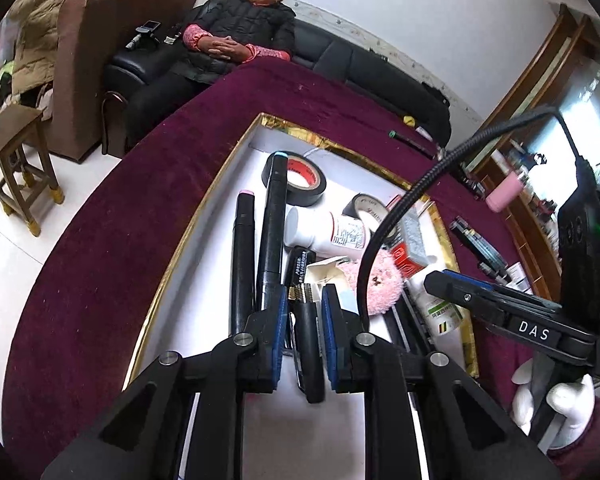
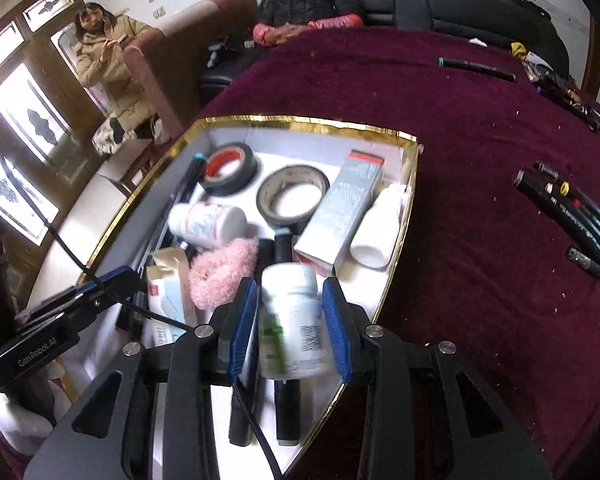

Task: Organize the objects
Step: 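Carry pill bottle and marker into the white tray and open both tools, then withdraw both tools from the tray toward the remaining bottles and boxes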

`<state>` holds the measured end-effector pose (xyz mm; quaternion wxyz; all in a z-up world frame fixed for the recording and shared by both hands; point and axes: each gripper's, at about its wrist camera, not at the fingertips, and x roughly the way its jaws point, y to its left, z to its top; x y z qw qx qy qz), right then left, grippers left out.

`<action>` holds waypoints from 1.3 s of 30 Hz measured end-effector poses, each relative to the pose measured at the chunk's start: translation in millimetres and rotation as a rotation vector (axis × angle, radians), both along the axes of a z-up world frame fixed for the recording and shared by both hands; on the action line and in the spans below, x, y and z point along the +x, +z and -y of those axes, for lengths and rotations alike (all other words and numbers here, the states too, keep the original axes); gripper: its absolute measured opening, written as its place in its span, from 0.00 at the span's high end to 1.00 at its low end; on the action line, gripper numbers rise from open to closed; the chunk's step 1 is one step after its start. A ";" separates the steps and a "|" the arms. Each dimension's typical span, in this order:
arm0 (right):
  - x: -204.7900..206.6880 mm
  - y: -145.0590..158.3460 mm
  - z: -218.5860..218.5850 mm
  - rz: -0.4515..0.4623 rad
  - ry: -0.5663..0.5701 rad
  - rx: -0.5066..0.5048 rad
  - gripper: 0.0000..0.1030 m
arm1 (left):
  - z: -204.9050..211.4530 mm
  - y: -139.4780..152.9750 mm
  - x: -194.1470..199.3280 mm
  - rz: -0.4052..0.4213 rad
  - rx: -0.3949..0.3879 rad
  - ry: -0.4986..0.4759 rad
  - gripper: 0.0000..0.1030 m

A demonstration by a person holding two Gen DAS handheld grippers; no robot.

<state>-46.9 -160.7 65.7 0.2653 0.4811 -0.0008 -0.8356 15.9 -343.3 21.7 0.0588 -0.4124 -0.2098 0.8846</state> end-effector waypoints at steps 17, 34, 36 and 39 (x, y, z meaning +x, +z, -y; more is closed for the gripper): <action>107.7 87.5 -80.0 -0.469 -0.137 0.169 0.32 | -25.2 58.6 44.2 -0.192 -0.006 -0.009 0.40; 208.5 127.8 -246.9 -0.844 -0.254 0.432 0.23 | -183.2 105.0 61.9 -0.285 -0.078 -0.242 0.40; 214.0 127.8 -253.3 -0.877 -0.242 0.444 0.22 | -199.9 107.0 60.9 -0.281 -0.088 -0.262 0.40; 212.2 124.5 -255.6 -0.842 -0.241 0.431 0.21 | -217.9 107.3 60.1 -0.274 -0.097 -0.280 0.40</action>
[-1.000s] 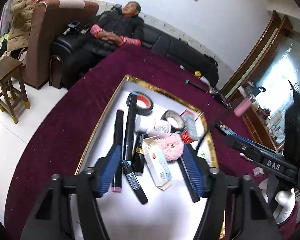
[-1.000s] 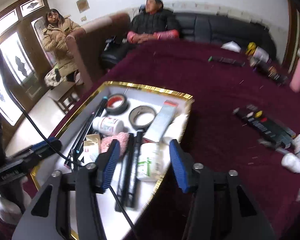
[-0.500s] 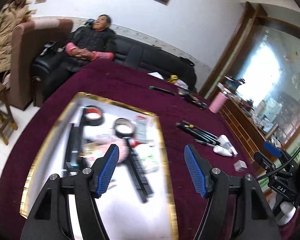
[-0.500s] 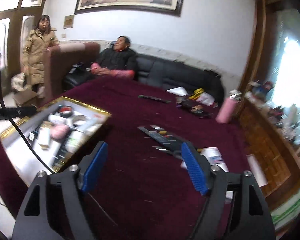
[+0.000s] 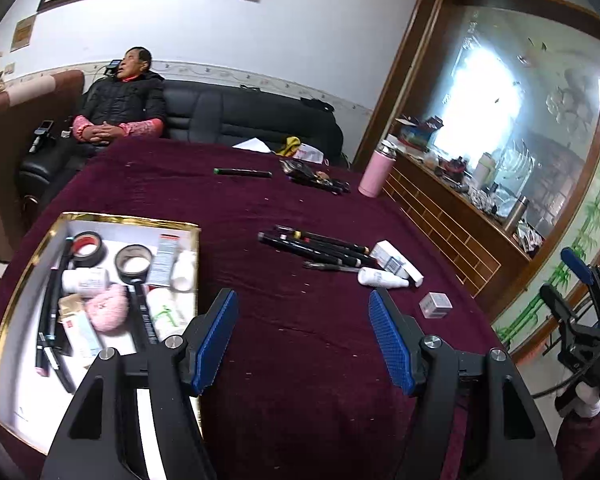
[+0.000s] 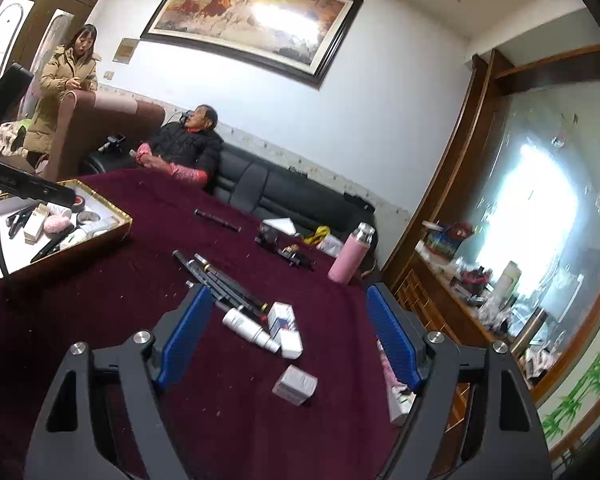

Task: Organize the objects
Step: 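Withdraw both tools from the tray toward the remaining bottles and boxes, then grasp the white spray bottle with the right tool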

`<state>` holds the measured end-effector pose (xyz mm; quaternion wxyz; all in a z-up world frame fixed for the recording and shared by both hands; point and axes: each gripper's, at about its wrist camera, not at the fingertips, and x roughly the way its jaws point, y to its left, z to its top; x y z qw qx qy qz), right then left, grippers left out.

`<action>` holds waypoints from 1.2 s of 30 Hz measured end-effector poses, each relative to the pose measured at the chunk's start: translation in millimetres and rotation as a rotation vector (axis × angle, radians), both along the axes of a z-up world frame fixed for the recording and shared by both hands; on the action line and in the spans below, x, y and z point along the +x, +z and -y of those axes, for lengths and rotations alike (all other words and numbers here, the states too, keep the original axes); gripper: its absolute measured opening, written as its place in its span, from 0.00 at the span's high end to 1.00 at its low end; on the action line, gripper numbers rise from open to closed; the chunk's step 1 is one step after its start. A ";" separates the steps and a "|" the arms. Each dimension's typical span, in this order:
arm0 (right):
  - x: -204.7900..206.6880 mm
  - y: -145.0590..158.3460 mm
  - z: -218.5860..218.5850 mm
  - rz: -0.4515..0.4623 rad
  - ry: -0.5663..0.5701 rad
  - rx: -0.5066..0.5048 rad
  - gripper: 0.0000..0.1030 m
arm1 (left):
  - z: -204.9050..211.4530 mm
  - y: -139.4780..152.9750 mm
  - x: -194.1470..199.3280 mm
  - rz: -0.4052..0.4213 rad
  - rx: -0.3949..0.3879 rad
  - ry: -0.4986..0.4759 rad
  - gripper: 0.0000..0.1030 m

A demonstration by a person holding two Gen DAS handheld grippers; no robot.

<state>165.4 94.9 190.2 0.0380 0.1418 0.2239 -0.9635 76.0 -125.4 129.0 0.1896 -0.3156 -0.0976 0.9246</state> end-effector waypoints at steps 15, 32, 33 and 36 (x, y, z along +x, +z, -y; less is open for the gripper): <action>-48.1 -48.3 12.5 0.215 -0.065 -0.138 0.21 | -52.8 -32.8 -23.2 0.081 -0.079 -0.062 0.40; -118.4 -75.2 -34.7 0.327 -0.169 -0.143 0.21 | -74.7 -84.3 -74.9 0.216 -0.086 -0.085 0.40; -121.8 -76.3 -35.6 0.332 -0.171 -0.141 0.21 | -75.8 -88.4 -77.6 0.226 -0.087 -0.086 0.40; -133.4 -79.4 -41.8 0.346 -0.181 -0.135 0.21 | -79.7 -97.6 -83.8 0.244 -0.092 -0.087 0.40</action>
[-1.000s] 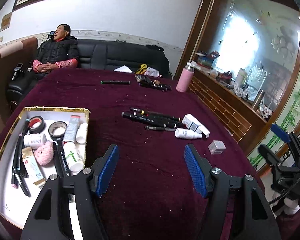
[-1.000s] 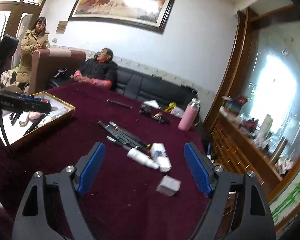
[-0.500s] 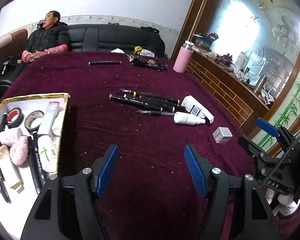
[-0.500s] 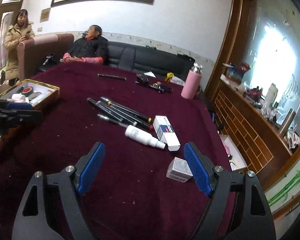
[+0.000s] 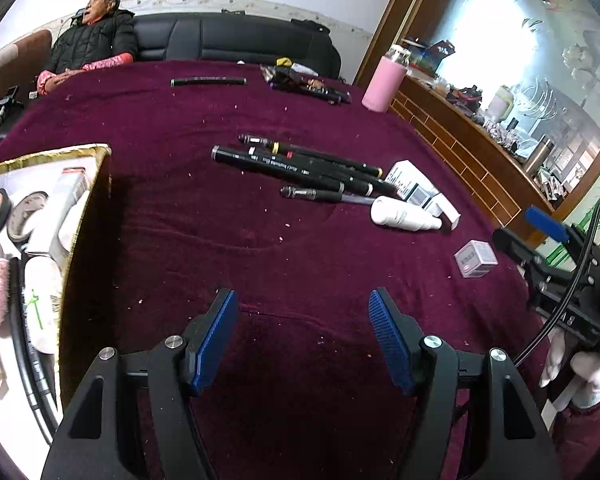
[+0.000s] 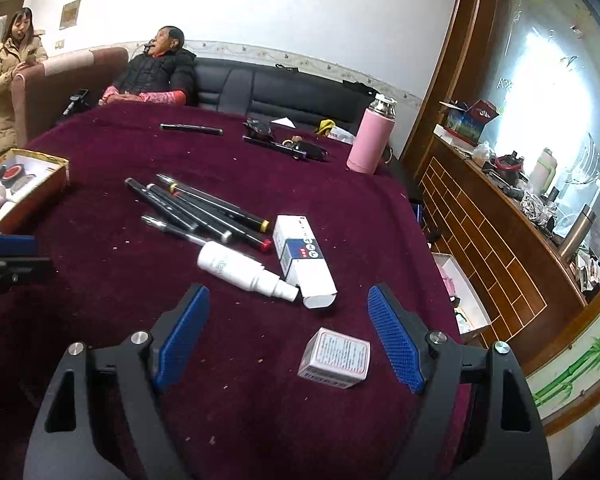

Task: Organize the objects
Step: 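Grasp the white spray bottle with the right tool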

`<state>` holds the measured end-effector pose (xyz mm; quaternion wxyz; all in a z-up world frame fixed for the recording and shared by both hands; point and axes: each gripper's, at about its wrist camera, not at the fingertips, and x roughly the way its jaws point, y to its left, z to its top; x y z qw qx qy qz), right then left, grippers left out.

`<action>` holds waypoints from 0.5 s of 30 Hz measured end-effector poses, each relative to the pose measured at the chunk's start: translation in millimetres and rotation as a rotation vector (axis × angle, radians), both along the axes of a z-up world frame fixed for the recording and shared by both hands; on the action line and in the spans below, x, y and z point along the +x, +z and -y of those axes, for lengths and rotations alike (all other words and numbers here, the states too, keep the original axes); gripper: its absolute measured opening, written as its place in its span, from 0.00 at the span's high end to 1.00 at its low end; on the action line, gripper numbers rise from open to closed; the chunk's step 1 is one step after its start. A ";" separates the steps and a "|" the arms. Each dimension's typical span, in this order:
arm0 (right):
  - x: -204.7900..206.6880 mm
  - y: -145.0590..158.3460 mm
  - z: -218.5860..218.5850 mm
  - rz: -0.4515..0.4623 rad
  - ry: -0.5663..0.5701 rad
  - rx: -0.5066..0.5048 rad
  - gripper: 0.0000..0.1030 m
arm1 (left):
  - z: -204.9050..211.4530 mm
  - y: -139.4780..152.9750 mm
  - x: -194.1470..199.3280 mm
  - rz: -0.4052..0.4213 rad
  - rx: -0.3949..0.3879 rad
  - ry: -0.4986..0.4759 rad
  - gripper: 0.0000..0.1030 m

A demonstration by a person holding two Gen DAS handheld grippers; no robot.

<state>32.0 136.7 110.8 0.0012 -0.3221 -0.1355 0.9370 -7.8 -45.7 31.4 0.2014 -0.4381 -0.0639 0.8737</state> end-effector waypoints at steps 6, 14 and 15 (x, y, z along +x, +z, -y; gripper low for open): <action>-44.9 13.3 -60.7 0.108 0.082 -0.412 0.21 | -2.7 -19.1 -9.1 0.029 -0.034 0.004 0.40; -130.8 -26.7 -114.1 0.316 0.066 -0.777 0.21 | -6.3 -32.1 -9.0 0.026 -0.048 -0.020 0.35; -138.6 -34.0 -116.1 0.330 0.047 -0.796 0.21 | -7.3 -32.6 -8.6 0.021 -0.047 -0.026 0.30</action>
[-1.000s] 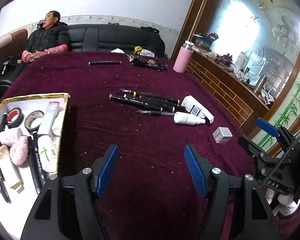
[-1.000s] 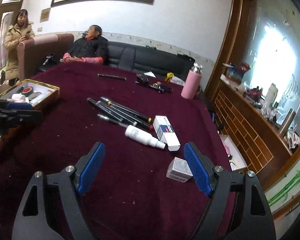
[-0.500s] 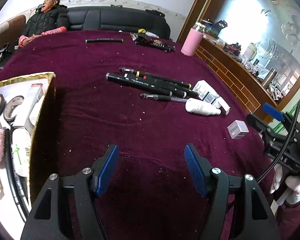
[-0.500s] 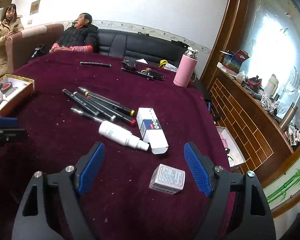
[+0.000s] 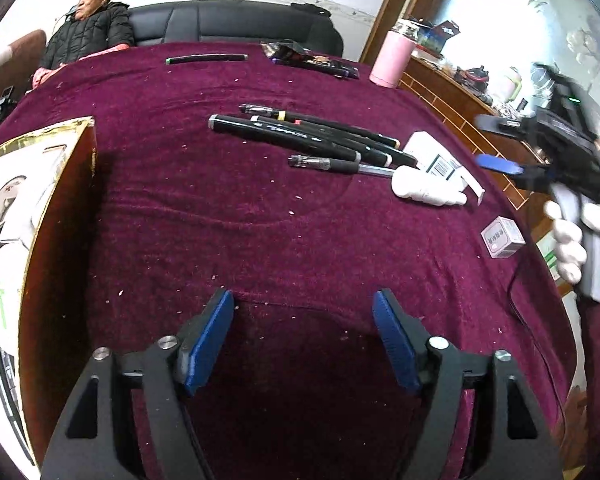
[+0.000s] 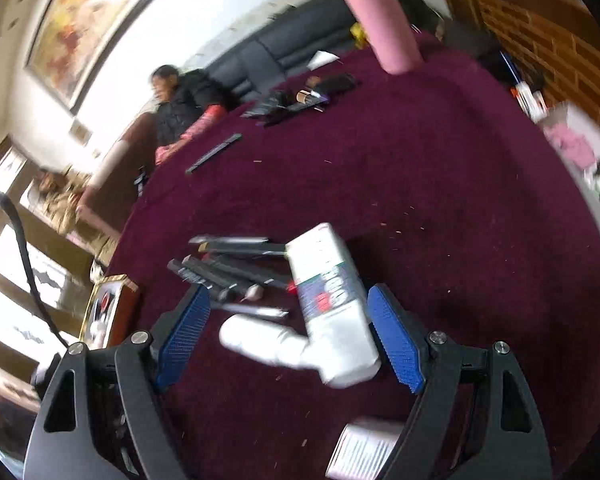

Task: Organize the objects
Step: 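Grasp the white spray bottle with the right tool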

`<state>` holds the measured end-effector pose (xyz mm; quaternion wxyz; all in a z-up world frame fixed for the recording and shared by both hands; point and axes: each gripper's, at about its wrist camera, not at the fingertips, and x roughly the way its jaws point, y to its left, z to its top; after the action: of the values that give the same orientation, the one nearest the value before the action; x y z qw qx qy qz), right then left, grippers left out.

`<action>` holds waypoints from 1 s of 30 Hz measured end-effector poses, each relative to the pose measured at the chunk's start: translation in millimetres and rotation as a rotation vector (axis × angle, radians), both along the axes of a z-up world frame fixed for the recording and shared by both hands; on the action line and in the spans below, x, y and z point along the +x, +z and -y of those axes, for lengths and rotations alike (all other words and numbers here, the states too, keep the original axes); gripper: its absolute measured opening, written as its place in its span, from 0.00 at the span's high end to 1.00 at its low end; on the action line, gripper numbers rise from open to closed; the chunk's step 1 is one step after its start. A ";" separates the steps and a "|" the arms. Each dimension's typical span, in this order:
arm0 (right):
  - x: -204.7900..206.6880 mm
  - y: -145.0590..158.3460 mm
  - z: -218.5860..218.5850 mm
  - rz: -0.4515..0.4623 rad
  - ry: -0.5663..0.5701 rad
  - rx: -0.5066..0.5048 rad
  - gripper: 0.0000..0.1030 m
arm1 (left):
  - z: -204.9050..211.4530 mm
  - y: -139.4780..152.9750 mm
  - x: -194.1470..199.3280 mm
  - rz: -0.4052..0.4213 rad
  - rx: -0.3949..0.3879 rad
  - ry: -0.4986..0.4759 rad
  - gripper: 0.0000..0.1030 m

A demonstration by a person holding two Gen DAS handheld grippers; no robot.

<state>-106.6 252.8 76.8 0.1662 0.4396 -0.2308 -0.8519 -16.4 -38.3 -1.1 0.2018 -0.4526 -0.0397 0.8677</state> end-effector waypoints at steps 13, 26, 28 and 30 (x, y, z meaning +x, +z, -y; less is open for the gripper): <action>3.5 -22.6 84.3 0.106 0.370 -0.204 0.21 | -9.8 -3.1 0.3 -0.009 0.010 -0.083 0.02; 56.3 -2.0 144.6 0.028 0.316 0.354 0.37 | 5.6 -1.6 -2.0 0.000 0.134 -0.079 0.02; 59.1 -10.4 151.6 0.046 0.309 0.424 0.54 | 6.4 -0.1 -0.8 0.006 0.120 -0.070 0.10; 60.9 -20.2 153.4 0.066 0.289 0.466 0.72 | 6.5 2.1 4.3 0.008 0.088 -0.058 0.11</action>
<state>-45.7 99.4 56.6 0.1729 0.5219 0.0315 -0.8347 -12.1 -44.8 0.9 0.2465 -0.4480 -0.0652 0.8569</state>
